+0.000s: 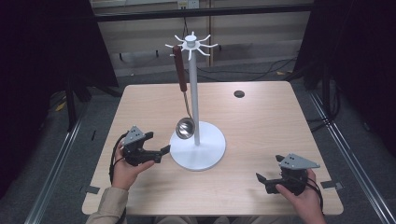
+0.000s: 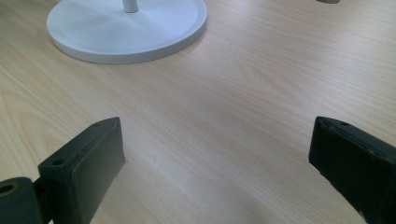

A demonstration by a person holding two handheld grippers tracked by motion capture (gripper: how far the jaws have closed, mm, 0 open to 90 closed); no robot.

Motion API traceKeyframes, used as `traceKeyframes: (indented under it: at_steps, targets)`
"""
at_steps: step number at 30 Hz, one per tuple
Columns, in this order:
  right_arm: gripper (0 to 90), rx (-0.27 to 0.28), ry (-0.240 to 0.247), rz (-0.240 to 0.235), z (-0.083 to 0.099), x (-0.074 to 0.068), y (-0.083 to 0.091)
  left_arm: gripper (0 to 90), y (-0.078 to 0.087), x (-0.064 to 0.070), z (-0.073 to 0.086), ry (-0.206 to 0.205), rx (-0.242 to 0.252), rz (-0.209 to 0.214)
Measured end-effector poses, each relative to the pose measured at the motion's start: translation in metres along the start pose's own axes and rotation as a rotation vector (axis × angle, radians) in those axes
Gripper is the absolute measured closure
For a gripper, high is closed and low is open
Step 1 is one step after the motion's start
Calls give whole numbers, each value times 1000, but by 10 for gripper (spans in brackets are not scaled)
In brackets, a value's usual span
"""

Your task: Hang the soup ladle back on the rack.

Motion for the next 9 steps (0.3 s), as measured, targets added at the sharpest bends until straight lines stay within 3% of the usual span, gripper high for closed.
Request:
traceKeyframes:
  at_steps: [4, 9]
  targets:
    - [30, 0, -1, 3, 0, 1, 0, 93, -2, 0, 5, -26, -39, -7]
    - [30, -2, -1, 3, 0, 0, 0, 94, -4, 1, 7, -24, -67, 5]
Point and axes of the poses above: each handheld gripper's, and its own axes: y roughly backward along the jaws, z roughly out of its underside, x roughly to its right, the point moved 4 cm from there along -y, roughly forward along the jaws, and after that the axes turned 10 degrees about -y, right-handed, at the moved point
